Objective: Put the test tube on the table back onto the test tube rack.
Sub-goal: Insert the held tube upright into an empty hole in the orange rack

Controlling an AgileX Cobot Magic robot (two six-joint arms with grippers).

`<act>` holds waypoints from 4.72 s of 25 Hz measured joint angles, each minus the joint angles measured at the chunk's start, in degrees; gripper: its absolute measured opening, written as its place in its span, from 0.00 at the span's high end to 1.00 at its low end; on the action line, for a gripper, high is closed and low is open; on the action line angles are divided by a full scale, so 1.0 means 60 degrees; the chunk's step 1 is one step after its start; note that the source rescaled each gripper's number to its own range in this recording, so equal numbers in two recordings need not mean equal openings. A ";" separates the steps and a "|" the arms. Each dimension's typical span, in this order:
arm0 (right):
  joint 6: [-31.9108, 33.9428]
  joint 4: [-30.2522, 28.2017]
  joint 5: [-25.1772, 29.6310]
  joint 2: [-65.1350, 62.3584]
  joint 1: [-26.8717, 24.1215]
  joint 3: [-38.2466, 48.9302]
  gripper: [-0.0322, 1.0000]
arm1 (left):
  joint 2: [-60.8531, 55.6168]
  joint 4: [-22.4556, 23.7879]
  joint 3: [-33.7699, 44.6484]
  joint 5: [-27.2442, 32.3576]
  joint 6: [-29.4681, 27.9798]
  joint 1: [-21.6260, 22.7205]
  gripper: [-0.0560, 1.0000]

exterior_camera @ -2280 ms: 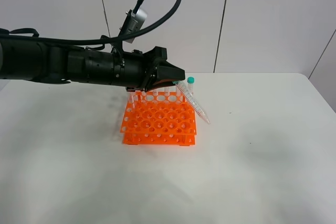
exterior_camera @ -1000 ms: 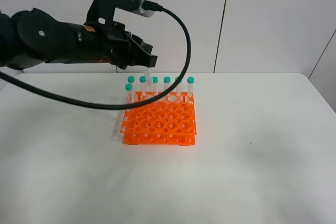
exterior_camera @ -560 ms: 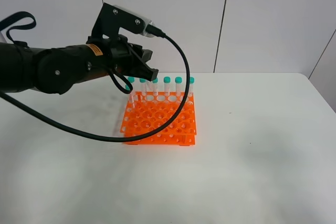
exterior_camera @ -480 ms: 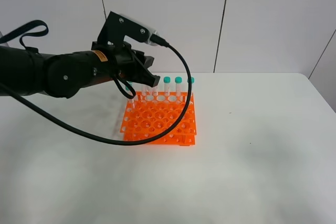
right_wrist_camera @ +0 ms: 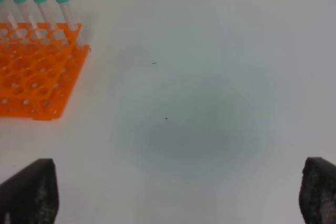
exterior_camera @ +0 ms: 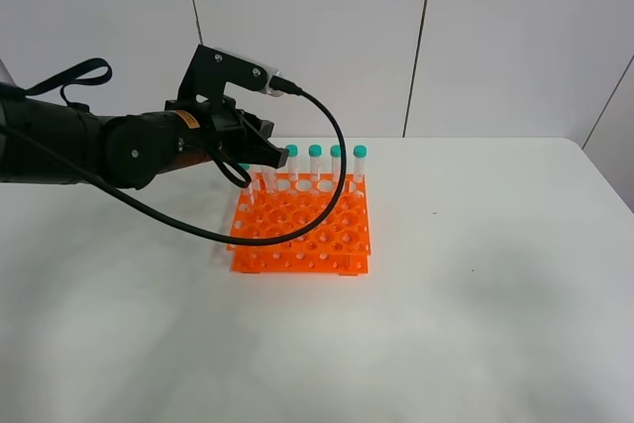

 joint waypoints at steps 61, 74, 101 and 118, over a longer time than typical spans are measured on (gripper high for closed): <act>0.0007 0.0000 0.0000 0.0000 0.0000 0.0000 0.00 | 0.1476 0.1681 -0.1161 0.0260 -0.0444 0.0448 0.94; 0.0007 0.0000 0.0000 0.0000 0.0000 0.0000 0.00 | 0.1673 0.1709 -0.1145 0.0247 -0.0444 0.0448 0.94; 0.0007 0.0000 0.0000 0.0000 0.0000 0.0000 0.00 | 0.2008 0.1672 -0.0555 -0.0540 -0.0444 0.0448 0.94; 0.0007 0.0000 0.0000 0.0000 0.0000 0.0000 0.00 | 0.2008 0.1681 -0.0795 0.0172 -0.0444 0.0448 0.94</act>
